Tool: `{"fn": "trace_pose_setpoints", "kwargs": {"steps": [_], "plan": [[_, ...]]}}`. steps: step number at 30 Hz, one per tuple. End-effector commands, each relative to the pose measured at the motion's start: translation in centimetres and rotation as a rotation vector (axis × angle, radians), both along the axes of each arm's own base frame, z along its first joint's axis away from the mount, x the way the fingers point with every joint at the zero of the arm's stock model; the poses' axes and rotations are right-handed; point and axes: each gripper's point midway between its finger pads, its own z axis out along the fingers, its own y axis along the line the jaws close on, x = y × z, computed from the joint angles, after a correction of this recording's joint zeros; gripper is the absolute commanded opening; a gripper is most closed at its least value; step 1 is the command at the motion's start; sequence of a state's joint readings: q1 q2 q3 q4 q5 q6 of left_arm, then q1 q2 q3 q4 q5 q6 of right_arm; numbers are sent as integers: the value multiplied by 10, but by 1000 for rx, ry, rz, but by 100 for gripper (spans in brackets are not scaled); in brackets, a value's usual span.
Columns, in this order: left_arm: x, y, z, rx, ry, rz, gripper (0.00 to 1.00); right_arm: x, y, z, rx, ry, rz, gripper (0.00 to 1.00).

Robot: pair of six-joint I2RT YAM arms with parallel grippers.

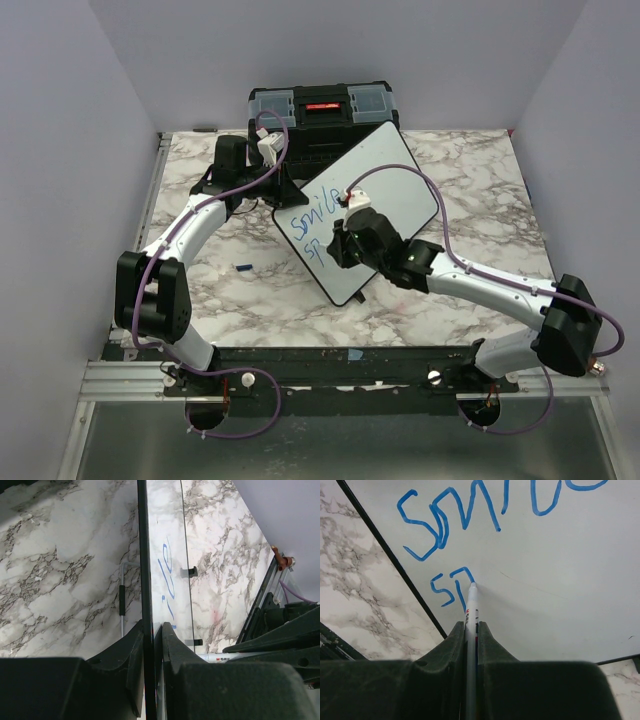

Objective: Write a sentence on the whiteboard
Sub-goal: Write a sentence on the whiteboard stand.

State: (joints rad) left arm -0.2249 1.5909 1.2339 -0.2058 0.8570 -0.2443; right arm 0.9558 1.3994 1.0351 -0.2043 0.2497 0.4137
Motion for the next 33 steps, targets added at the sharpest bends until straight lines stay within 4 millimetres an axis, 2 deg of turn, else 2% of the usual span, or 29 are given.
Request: {"fn": "trace_pose_setpoints", "kwargs": {"steps": [1, 17, 23, 29, 33], "plan": [[11, -1, 32, 2, -222, -17, 0, -10, -4, -18, -15, 56, 13, 1], [11, -1, 32, 2, -222, -17, 0, -13, 13, -4, 56, 48, 67, 1], [12, -2, 32, 0, -220, -20, 0, -7, 17, 13, 76, -1, 73, 1], [12, -2, 32, 0, -221, -20, 0, 3, 7, 47, 120, -104, 26, 1], [12, -3, 31, -2, -218, -22, 0, 10, -4, 48, 92, -142, -21, 0]]}}
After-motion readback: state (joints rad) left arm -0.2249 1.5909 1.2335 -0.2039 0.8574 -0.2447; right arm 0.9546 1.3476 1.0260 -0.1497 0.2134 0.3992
